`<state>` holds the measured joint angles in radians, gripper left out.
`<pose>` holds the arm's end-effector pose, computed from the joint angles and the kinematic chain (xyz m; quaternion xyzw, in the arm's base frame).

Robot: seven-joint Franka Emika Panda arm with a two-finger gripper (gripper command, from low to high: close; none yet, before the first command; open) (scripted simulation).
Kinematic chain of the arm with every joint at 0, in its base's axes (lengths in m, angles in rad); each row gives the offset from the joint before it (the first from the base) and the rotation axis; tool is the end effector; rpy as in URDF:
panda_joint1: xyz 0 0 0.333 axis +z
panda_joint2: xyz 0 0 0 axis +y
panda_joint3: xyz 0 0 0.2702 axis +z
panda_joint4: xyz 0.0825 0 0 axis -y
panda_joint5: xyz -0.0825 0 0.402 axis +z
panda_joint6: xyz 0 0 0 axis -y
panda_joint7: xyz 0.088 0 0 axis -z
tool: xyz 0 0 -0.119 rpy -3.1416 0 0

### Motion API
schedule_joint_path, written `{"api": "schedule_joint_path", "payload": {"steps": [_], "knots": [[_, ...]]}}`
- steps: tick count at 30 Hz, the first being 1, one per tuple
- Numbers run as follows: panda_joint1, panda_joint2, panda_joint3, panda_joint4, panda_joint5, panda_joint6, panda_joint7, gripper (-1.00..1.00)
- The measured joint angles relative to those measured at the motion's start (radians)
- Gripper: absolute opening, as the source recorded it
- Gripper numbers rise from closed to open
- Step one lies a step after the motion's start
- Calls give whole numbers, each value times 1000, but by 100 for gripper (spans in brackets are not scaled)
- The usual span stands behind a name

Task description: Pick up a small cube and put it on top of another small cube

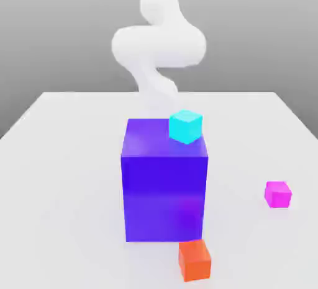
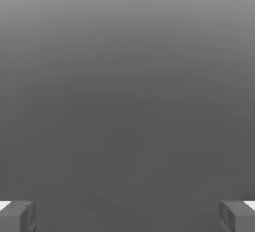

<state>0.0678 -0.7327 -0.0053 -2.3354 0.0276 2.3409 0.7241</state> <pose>0.4293 0.0271 0.6299 -0.8802 0.3080 -0.3276 0.1517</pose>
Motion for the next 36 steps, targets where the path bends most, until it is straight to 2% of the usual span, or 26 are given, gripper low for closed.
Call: {"api": "schedule_joint_path", "payload": {"steps": [11,21,25,29,33,36], "knots": [[288,300,18,-156,105,178,-323,0],[484,566,113,-296,140,341,-569,0],[554,670,161,-353,97,409,-627,0],[629,774,179,-411,-16,478,-635,0],[669,904,127,-409,-133,576,-582,0],[713,1013,74,-389,-178,663,-549,0]]}}
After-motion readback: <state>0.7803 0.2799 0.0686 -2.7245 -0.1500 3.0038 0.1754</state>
